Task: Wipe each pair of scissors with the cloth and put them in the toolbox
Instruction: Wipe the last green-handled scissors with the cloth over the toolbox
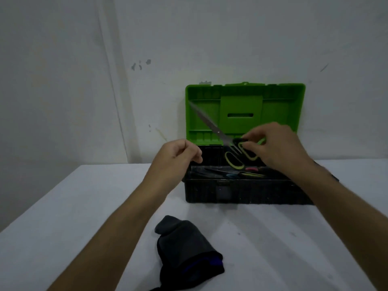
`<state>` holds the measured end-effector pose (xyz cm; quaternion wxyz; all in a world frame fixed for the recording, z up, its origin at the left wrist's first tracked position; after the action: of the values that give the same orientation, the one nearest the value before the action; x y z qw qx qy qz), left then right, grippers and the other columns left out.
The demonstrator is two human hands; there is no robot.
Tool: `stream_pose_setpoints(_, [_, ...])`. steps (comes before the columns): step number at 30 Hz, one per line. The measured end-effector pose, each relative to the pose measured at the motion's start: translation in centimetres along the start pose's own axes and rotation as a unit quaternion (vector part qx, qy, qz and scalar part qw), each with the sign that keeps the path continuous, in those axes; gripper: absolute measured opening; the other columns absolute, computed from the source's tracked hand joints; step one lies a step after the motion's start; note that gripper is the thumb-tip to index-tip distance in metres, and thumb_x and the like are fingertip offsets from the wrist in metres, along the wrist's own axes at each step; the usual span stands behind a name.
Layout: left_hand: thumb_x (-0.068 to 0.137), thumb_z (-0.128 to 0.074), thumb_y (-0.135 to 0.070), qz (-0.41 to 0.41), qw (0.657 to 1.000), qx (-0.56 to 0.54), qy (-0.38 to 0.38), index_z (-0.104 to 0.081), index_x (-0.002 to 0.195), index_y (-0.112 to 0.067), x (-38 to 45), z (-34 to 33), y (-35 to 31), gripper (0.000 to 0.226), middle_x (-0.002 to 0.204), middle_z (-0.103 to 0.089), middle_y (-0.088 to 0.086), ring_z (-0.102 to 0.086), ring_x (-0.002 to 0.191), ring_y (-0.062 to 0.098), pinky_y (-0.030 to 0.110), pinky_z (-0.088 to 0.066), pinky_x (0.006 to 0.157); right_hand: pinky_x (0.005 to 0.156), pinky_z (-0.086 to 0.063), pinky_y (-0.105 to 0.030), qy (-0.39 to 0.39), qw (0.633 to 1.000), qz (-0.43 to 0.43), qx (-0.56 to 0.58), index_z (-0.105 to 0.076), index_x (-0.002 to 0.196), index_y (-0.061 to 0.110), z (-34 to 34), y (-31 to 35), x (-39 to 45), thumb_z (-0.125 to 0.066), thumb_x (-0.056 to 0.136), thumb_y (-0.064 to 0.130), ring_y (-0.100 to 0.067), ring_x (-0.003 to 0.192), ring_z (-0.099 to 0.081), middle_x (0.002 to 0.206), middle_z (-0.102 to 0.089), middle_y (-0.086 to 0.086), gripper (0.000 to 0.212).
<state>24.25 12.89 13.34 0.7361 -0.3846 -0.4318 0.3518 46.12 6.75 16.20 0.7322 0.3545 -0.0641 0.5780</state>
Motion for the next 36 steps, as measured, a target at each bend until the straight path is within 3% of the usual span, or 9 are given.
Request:
stream_pose_setpoints(3, [0.098,-0.049,-0.024,-0.007,0.997,0.077,0.028,-0.064,0.07,-0.022,3.0,-1.8,0.6,0.031,0.077,-0.073,-0.005,-0.067,0.081,0.012,0.026,-0.047,0.071,0.079,-0.051,-0.03,0.052,0.991,0.011,-0.119,-0.077,0.101,0.03,-1.3,-2.3,3.2,-0.072,0.088,0.034,-0.021,0.088,-0.067,0.099,-0.075,0.002,0.015])
stream_pose_setpoints(7, [0.099,-0.046,-0.032,-0.025,0.977,0.206,0.055,-0.063,0.069,-0.011,6.7,-4.3,1.4,0.04,0.065,-0.065,-0.005,-0.055,0.053,0.003,0.016,-0.038,0.052,0.08,-0.053,-0.035,0.131,0.972,0.004,-0.196,-0.076,0.105,0.028,-5.0,-5.7,6.3,-0.07,0.089,0.03,-0.027,0.098,-0.067,0.107,-0.073,-0.004,0.016])
stream_pose_setpoints(10, [0.097,-0.048,-0.035,-0.044,0.962,0.26,0.073,-0.057,0.065,-0.005,9.4,-5.8,1.7,0.045,0.066,-0.066,0.012,-0.059,0.059,0.019,0.028,-0.041,0.056,0.081,-0.054,-0.034,0.182,0.962,-0.019,-0.203,-0.076,0.104,0.028,-7.6,-8.1,8.2,-0.07,0.089,0.028,-0.025,0.099,-0.067,0.108,-0.073,-0.002,0.016])
stream_pose_setpoints(15, [0.093,-0.057,-0.04,-0.061,0.944,0.312,0.09,-0.043,0.053,-0.017,13.6,-7.7,1.7,0.048,0.05,-0.044,-0.004,-0.046,0.05,0.015,0.028,-0.041,0.058,0.089,-0.055,-0.038,0.238,0.957,-0.059,-0.157,-0.075,0.107,0.026,-11.0,-11.0,9.6,-0.069,0.089,0.026,-0.024,0.103,-0.066,0.111,-0.073,-0.002,0.019])
stream_pose_setpoints(17, [0.091,-0.059,-0.042,-0.079,0.938,0.325,0.089,-0.05,0.057,-0.018,15.0,-8.4,1.3,0.042,0.055,-0.051,-0.003,-0.052,0.057,0.017,0.029,-0.045,0.06,0.086,-0.056,-0.038,0.211,0.966,-0.05,-0.144,-0.074,0.108,0.027,-11.0,-11.2,10.1,-0.067,0.089,0.027,-0.023,0.102,-0.067,0.11,-0.072,-0.001,0.02])
stream_pose_setpoints(21, [0.09,-0.061,-0.038,-0.152,0.923,0.349,0.055,-0.06,0.088,-0.024,17.8,-9.6,-0.9,0.014,0.095,-0.063,-0.002,-0.058,0.095,0.018,0.038,-0.052,0.082,0.076,-0.05,-0.031,-0.001,0.993,0.024,-0.114,-0.069,0.109,0.026,-6.6,-9.2,12.4,-0.062,0.091,0.028,-0.021,0.101,-0.062,0.107,-0.065,0.0,0.019])
stream_pose_setpoints(25, [0.089,-0.058,-0.035,-0.201,0.886,0.418,-0.027,-0.051,0.122,-0.023,21.6,-10.3,-3.4,0.035,0.126,-0.045,0.006,-0.04,0.12,0.024,0.038,-0.04,0.095,0.069,-0.044,-0.026,-0.114,0.982,0.062,-0.138,-0.045,0.138,0.026,-2.7,-7.0,15.1,-0.066,0.088,0.026,-0.021,0.118,-0.047,0.139,-0.037,-0.006,0.054])
stream_pose_setpoints(29, [0.089,-0.055,-0.032,-0.218,0.859,0.456,-0.086,-0.044,0.132,-0.021,23.4,-10.4,-5.3,0.046,0.129,-0.039,0.008,-0.038,0.119,0.026,0.039,-0.036,0.096,0.071,-0.049,-0.03,-0.092,0.982,0.042,-0.159,-0.023,0.151,0.031,-1.6,-7.2,17.6,-0.065,0.089,0.026,-0.027,0.131,-0.04,0.157,-0.019,-0.004,0.075])
stream_pose_setpoints(36, [0.092,-0.047,-0.036,-0.224,0.849,0.466,-0.112,-0.047,0.125,-0.02,21.2,-9.9,-6.6,0.036,0.125,-0.045,0.005,-0.041,0.115,0.025,0.041,-0.034,0.096,0.077,-0.053,-0.034,-0.099,0.985,0.039,-0.134,-0.028,0.148,0.036,0.0,-6.5,15.4,-0.061,0.091,0.03,-0.024,0.13,-0.043,0.153,-0.029,-0.001,0.066])
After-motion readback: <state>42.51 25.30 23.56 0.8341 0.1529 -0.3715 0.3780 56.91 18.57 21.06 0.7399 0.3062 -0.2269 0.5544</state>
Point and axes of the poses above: each hand's wrist, its own x-axis towards the middle knuckle, its own z-axis out of the back of the hand, y = z × x, the point moved 6 cm from there along x, towards the middle knuckle
